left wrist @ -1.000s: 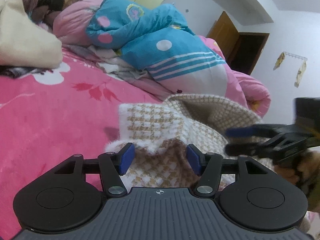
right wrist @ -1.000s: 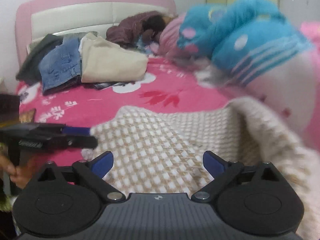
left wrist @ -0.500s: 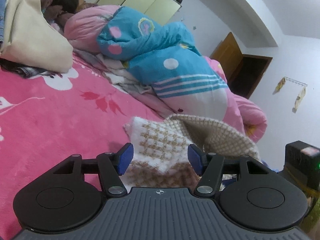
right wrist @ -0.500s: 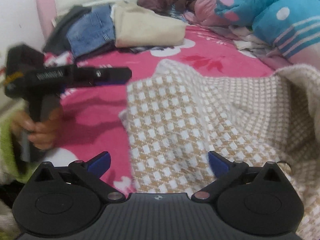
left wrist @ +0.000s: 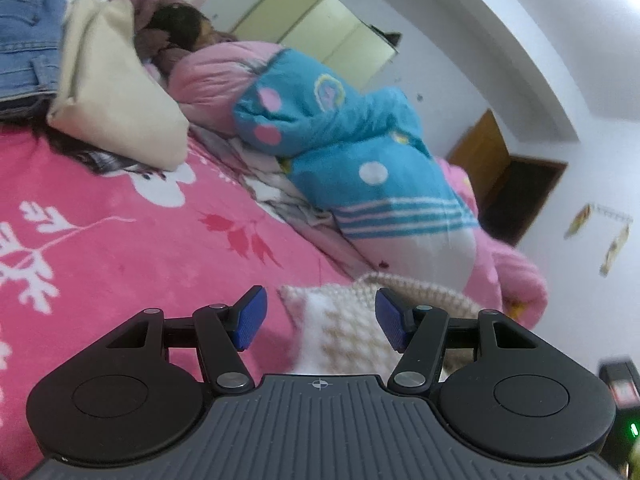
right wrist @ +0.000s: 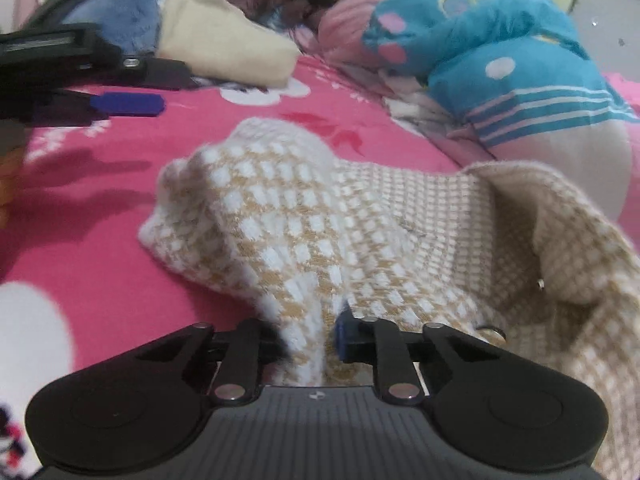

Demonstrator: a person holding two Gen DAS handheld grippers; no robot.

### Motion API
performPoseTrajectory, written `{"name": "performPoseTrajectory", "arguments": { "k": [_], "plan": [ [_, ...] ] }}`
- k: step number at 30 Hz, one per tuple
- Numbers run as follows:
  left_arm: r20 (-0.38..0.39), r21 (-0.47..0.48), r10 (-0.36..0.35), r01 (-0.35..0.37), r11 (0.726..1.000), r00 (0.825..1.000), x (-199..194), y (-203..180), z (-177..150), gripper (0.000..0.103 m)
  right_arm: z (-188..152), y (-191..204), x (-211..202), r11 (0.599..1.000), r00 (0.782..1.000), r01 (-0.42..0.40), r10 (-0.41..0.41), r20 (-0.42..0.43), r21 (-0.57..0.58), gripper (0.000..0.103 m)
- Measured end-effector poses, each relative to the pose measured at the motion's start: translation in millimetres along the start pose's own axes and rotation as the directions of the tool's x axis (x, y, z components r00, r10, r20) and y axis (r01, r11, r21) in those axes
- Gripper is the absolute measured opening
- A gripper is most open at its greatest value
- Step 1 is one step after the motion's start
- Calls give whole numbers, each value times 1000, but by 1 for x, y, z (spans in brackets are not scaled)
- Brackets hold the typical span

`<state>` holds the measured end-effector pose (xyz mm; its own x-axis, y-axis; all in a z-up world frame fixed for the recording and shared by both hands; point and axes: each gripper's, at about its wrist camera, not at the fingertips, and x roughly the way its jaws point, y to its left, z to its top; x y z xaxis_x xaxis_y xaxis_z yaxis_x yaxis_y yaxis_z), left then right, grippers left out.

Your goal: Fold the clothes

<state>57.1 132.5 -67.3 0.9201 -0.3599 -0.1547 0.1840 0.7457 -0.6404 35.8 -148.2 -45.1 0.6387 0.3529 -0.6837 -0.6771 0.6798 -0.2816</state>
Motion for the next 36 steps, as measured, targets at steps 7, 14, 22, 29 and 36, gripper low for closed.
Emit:
{"name": "performPoseTrajectory", "arguments": {
  "k": [7,14,22,29,36],
  "plan": [
    [-36,34,-40,41,999,999,4,-11,-6,60,-34,9,-55,997,996,-75,76,52,-28,16],
    [-160,156,-87,112,981,983,18,-34,-30,60,-66,9,-85,991,990,-135,135,33,-11,13],
    [-250,291,-67,141,946,966,27,-54,-52,60,-96,6,-122,981,981,-194,194,30,20,17],
    [-286,274,-37,119,954,958,30,-51,-51,62,-70,-25,-173,974,972,-183,158,175,133,53],
    [-320,243,34,47,969,947,51,-53,-38,67,-50,-66,-169,912,947,-187,68,314,366,68]
  ]
}}
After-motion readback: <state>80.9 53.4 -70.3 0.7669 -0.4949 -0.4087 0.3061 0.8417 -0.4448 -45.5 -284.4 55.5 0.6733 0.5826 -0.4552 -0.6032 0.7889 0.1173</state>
